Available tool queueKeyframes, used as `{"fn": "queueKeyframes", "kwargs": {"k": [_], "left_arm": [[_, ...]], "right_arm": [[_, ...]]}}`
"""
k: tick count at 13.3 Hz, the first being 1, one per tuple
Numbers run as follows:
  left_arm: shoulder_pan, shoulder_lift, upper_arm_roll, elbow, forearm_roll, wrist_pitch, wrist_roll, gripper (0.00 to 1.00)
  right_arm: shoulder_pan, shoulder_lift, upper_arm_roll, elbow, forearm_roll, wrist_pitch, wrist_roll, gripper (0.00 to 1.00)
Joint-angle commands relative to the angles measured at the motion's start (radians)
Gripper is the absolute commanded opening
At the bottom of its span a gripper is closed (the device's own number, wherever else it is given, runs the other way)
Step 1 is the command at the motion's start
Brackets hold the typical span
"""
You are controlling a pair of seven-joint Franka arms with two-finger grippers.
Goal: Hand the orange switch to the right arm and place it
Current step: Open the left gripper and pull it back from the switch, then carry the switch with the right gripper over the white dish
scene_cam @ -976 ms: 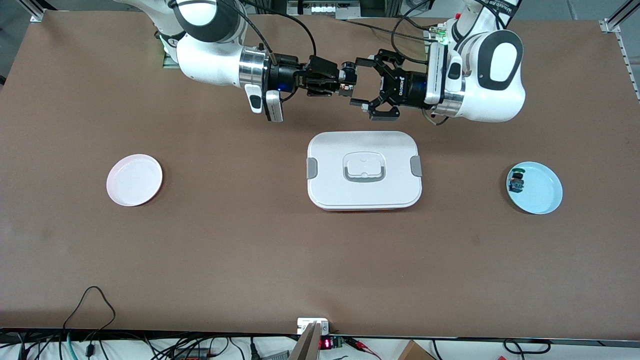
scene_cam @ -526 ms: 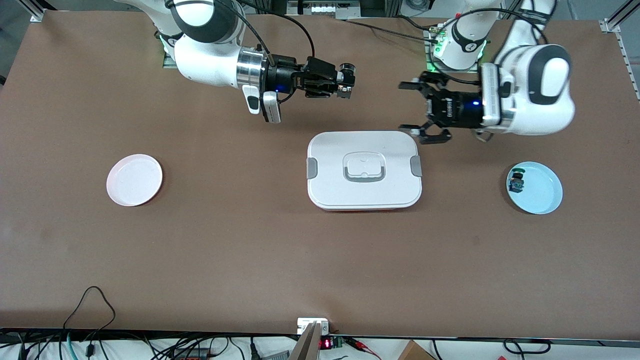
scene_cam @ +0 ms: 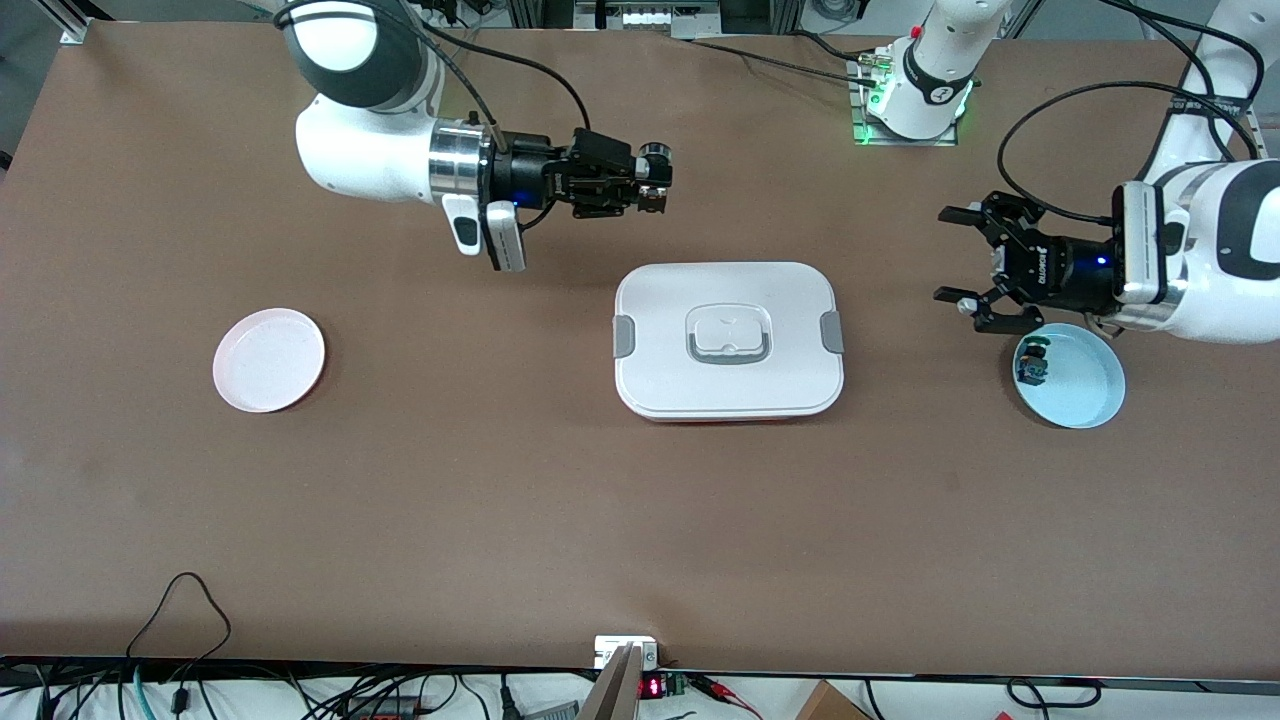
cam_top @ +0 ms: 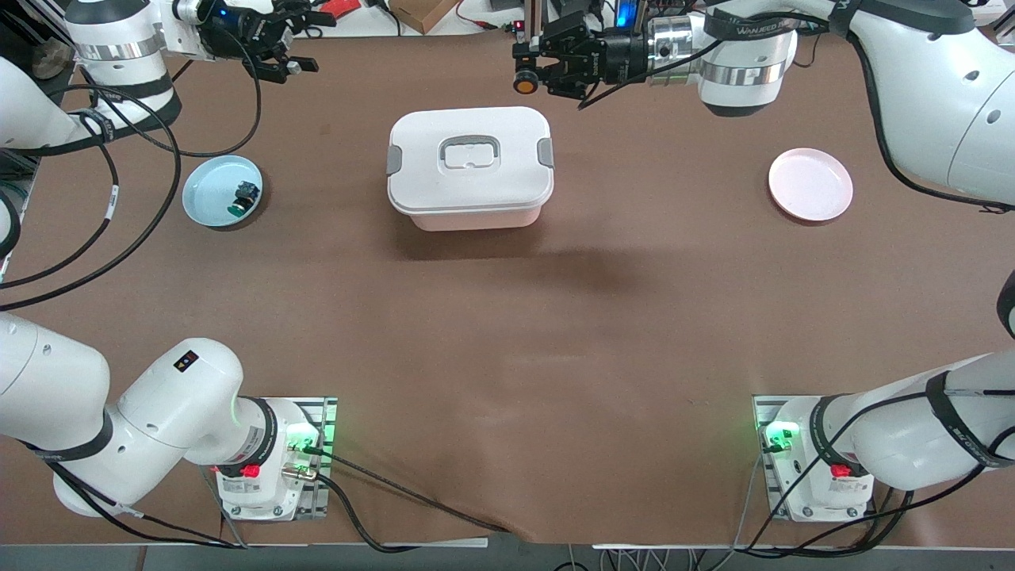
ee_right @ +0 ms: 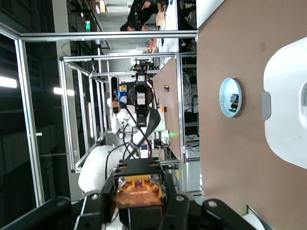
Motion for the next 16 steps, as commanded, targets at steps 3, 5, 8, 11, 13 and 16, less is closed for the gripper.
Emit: {"fn": "queueKeyframes", "kwargs": {"k": [3, 5, 8, 11, 13, 16], "left_arm": [[-0.014, 0.007, -0.015, 0.05, 0.029, -0.005, 0.005, 1.0], [-0.052, -0.071, 0.058, 0.051, 0.027, -0.005, 0.007, 1.0], [-0.28, -0.184, 0.401, 0.051, 0.041, -0.005, 0.002, 1.0], [-0.371, -0.278, 0.572, 0.053, 0.035, 0.063, 0.001, 1.0], [-0.529, -0.312, 0.754, 0.051, 0.036, 0.114, 0.002, 1.0], [-0.704, -0.329, 0.94, 0.053, 0.134, 0.146, -0.124, 1.0]], "right_arm": [[-0.127, -0.018, 0.011, -0.019, -0.15, -0.146, -0.005, 0.06], [-0.218, -0.015, 0.01, -0.019, -0.271, -0.267, -0.008, 0.06], [-0.34, -0.012, 0.007, -0.019, -0.442, -0.411, -0.011, 0.06], [-0.434, -0.004, 0.007, -0.019, -0.695, -0.476, -0.014, 0.06], [-0.462, -0.001, 0.007, -0.019, -0.89, -0.478, -0.029, 0.06], [-0.499, 0.002, 0.005, -0.019, -1.16, -0.49, -0.049, 0.06]]}}
